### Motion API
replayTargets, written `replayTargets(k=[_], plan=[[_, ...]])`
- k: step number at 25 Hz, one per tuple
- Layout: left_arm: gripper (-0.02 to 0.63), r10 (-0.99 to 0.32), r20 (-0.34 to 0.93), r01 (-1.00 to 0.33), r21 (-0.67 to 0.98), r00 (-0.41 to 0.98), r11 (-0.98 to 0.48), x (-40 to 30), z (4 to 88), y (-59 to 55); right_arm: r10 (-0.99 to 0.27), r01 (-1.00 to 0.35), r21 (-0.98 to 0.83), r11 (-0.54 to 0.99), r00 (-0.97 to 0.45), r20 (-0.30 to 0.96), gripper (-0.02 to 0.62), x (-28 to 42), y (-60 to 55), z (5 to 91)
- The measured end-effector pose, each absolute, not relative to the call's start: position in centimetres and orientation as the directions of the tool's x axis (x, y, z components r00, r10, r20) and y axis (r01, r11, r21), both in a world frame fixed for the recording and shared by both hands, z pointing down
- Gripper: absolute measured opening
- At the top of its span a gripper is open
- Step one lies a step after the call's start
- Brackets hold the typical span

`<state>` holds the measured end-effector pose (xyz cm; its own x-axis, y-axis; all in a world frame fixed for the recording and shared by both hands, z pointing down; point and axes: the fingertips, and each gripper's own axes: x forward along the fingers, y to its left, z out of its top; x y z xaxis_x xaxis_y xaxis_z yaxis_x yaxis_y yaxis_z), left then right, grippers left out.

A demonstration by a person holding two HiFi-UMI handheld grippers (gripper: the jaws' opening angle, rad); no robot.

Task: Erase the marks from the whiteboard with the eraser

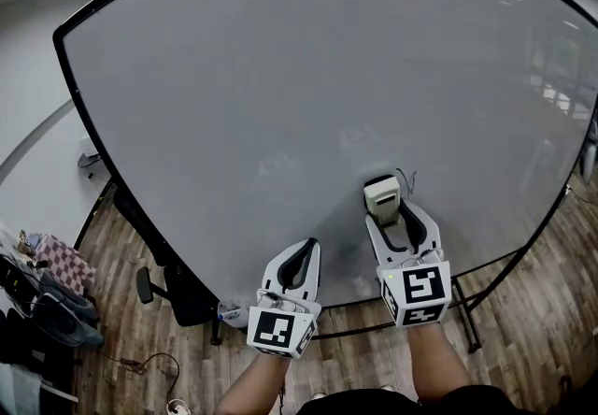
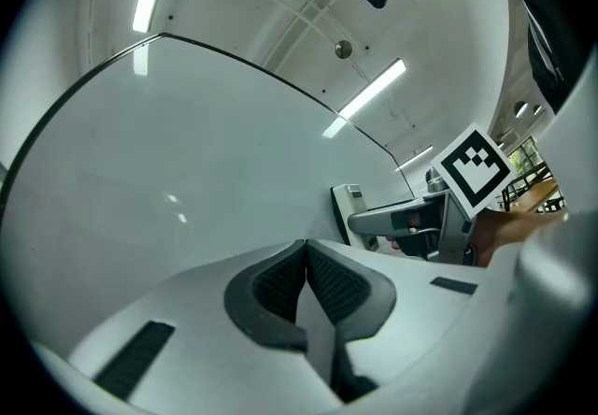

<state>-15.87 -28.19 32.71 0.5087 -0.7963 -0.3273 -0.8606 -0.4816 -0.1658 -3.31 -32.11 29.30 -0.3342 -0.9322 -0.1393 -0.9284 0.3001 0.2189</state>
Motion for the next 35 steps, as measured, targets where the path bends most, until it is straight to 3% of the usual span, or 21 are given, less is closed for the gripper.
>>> replayTargets(k=[30, 35], plan=[[0.020, -0.812, -0.320, -0.872, -0.144, 0.488, -0.467, -12.6, 33.1, -28.2, -0.975, -0.986, 0.153, 0.058, -0.089, -0.202, 0.247, 13.4, -33.4, 27.6], [0.020, -0.820, -0.330, -0.883, -0.149, 0.468, -0.445, -13.0, 32.4, -28.1, -0.974, -0.987, 0.152, 0.046, -0.078, -0.214, 0.245, 13.4, -33.2, 27.4]])
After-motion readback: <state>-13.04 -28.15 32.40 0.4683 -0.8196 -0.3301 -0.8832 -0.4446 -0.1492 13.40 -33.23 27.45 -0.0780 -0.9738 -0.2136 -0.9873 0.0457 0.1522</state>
